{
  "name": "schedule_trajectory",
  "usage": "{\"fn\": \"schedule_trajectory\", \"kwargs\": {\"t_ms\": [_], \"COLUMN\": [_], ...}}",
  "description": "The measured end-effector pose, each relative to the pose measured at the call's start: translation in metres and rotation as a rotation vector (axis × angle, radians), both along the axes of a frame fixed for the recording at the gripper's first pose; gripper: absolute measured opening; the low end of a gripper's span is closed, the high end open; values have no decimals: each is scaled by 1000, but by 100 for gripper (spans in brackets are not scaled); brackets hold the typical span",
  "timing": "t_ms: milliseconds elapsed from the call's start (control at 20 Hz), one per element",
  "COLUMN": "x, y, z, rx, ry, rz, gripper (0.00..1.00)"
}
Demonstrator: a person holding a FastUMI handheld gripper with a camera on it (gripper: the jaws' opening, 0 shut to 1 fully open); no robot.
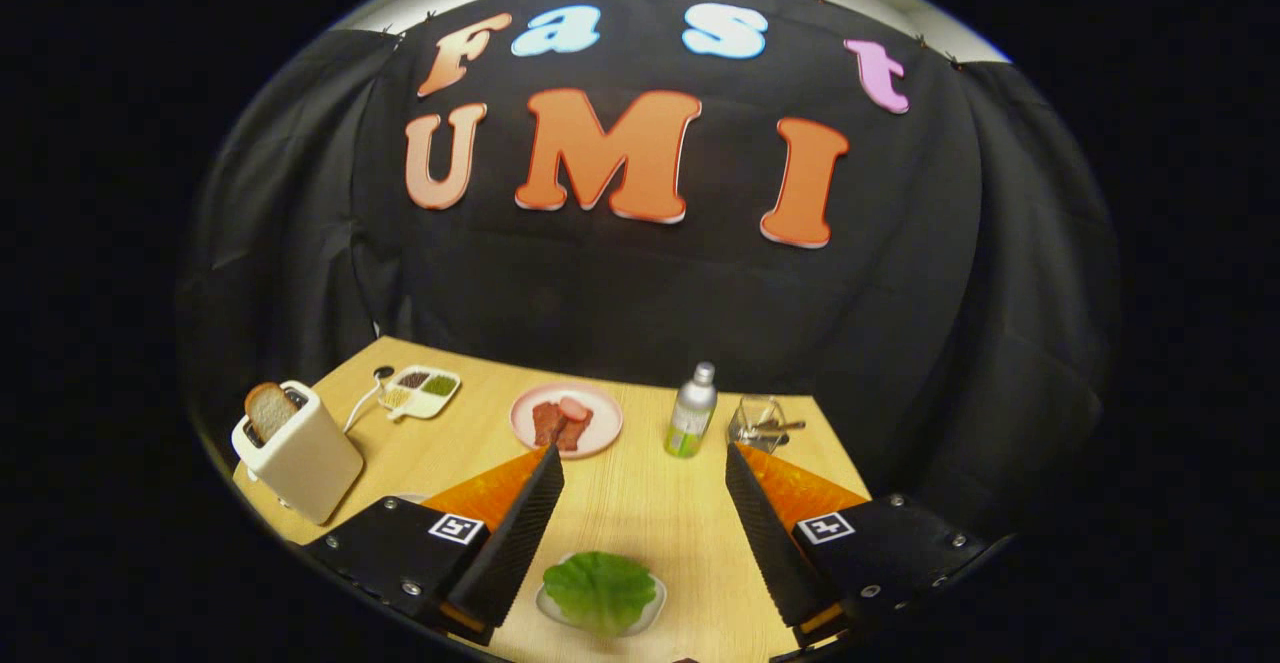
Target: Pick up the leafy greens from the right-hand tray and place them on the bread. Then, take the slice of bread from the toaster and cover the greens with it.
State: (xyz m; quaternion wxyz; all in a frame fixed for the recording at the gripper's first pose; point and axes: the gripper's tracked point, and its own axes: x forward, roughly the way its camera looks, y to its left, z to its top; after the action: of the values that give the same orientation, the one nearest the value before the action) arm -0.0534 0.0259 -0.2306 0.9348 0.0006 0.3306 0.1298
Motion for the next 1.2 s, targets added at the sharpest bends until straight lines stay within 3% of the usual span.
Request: {"fn": "schedule_trajectory", "kwargs": {"t_ms": [700, 850, 1200], "x": [-96, -108, -119], "y": [29, 24, 36], "z": [-175, -206, -238], "rx": [-64, -167, -185], "ry": [547, 616, 726], "rz": [193, 241, 280], "gripper": [94, 94, 91]}}
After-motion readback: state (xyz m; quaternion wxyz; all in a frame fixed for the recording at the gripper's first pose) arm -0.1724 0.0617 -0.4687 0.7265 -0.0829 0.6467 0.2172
